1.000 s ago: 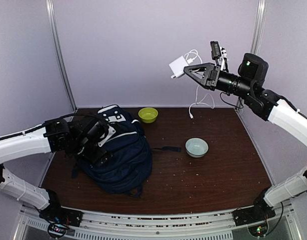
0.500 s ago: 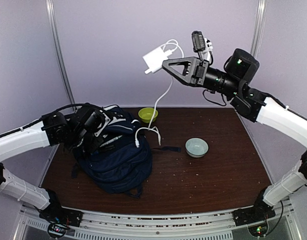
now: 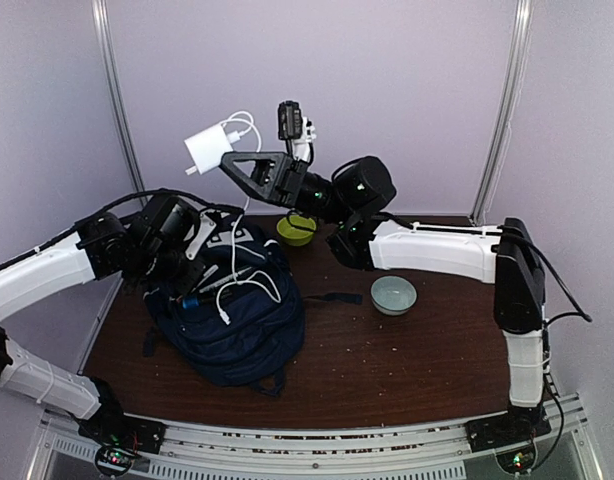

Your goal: Pack the student bag

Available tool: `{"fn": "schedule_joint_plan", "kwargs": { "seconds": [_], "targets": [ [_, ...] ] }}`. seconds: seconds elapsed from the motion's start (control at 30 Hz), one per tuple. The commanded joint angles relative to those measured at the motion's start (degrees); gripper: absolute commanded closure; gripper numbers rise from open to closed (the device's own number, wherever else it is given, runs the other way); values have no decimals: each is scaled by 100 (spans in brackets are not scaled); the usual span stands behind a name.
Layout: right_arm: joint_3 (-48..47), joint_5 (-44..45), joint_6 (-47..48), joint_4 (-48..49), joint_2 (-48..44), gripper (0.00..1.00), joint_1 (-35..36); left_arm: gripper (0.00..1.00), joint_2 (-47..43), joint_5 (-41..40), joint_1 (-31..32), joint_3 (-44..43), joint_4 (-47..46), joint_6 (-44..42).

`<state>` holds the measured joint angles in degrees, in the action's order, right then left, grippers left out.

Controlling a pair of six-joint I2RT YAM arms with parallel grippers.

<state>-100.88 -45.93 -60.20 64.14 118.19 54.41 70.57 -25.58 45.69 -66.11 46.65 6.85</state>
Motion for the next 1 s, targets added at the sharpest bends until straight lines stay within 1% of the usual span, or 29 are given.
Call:
{"fn": "schedule_joint_plan", "kwargs": {
  "seconds": [0.0, 0.1, 0.3, 0.47, 0.67, 0.8, 0.97],
  "targets": [
    [9, 315, 488, 347, 53, 100, -25, 100, -381, 114, 4, -250, -1290, 333],
    [430, 514, 942, 105, 79, 100, -48, 100, -396, 156, -156, -173, -1281, 507],
    [1143, 585, 1197, -109, 79, 100, -199, 100, -215, 339, -502, -130, -1334, 756],
    [2104, 579, 1741, -481, -363, 100, -259, 100, -196, 419, -655, -96, -1375, 845],
    [3023, 582, 2184, -1278, -858, 100, -249, 100, -223, 537, -711, 38, -1528, 779],
    [3254, 777, 2494, -2345, -999, 100, -209, 100, -199, 522, -711, 95, -1583, 624],
    [3523, 789, 2429, -2465, -1038, 100, -179, 100, -81, 433, -711, -9, -1541, 528]
  ]
}}
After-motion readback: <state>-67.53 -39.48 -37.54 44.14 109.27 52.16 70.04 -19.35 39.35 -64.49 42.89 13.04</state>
